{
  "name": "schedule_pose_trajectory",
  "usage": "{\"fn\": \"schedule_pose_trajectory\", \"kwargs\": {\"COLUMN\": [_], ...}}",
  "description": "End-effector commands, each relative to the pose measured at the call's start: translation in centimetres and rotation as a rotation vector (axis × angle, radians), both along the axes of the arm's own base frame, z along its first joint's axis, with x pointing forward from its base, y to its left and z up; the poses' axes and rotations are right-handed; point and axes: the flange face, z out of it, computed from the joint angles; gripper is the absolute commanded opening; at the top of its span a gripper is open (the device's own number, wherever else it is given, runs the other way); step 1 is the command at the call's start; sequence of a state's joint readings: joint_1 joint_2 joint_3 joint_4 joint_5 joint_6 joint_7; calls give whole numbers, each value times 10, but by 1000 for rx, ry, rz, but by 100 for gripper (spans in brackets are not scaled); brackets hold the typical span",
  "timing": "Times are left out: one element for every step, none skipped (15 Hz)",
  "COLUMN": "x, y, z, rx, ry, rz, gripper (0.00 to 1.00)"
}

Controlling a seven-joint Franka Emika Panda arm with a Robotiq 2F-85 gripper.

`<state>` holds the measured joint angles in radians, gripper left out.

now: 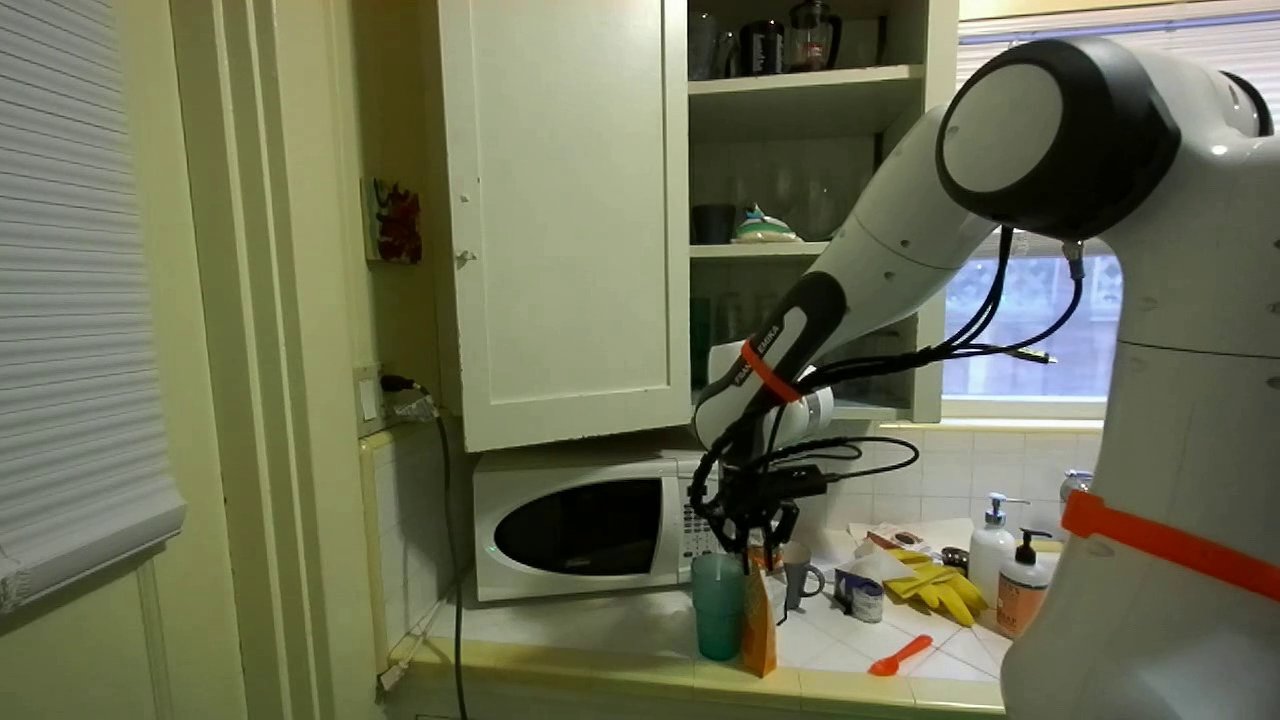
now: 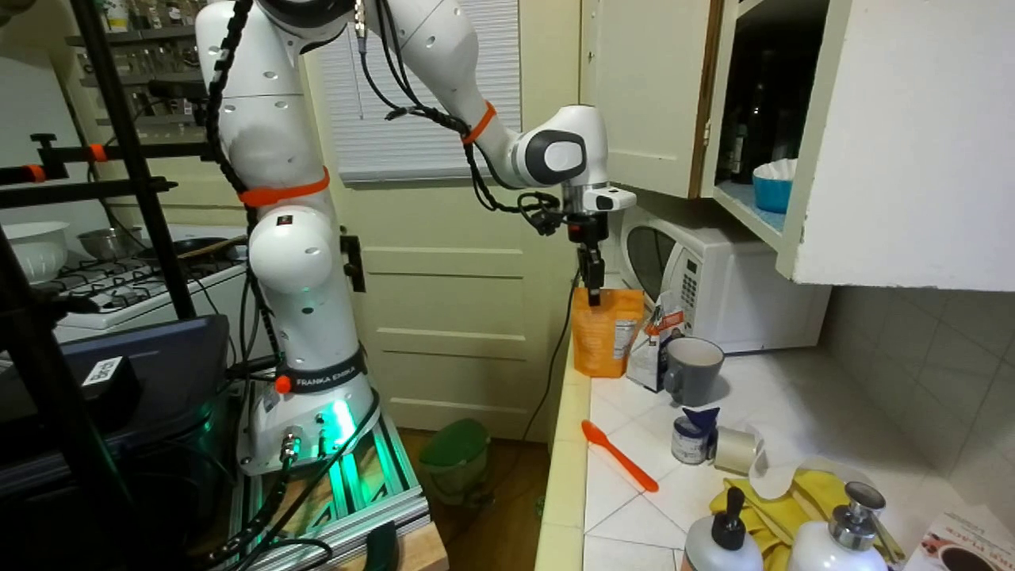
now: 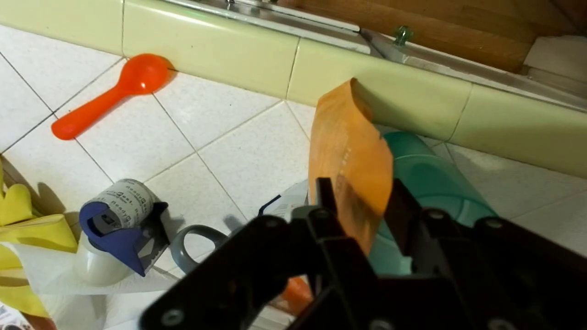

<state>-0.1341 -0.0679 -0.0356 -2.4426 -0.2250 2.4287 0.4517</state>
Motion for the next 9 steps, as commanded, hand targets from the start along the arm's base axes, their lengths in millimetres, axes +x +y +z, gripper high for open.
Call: {"fn": "schedule_pose_trajectory", "kwargs": {"x": [2,2,2,3,3,3,3,2,2], "y": [0,0,-1,-2,-2,-3,-3,-4,-4], "z": [-1,0,1,2,3,4,5,6,7], "rx": [-15,-20,-21,-25,-28,-30,-36,-42,-49], "ry": [-5,-7,-5,-5,-6,-6,-7,-7,-9], "rz": [-17,-19,-23,-31,-36,-38,-42,-45,-46], "gripper": [4,1,0,0,0,0,0,0,0]}}
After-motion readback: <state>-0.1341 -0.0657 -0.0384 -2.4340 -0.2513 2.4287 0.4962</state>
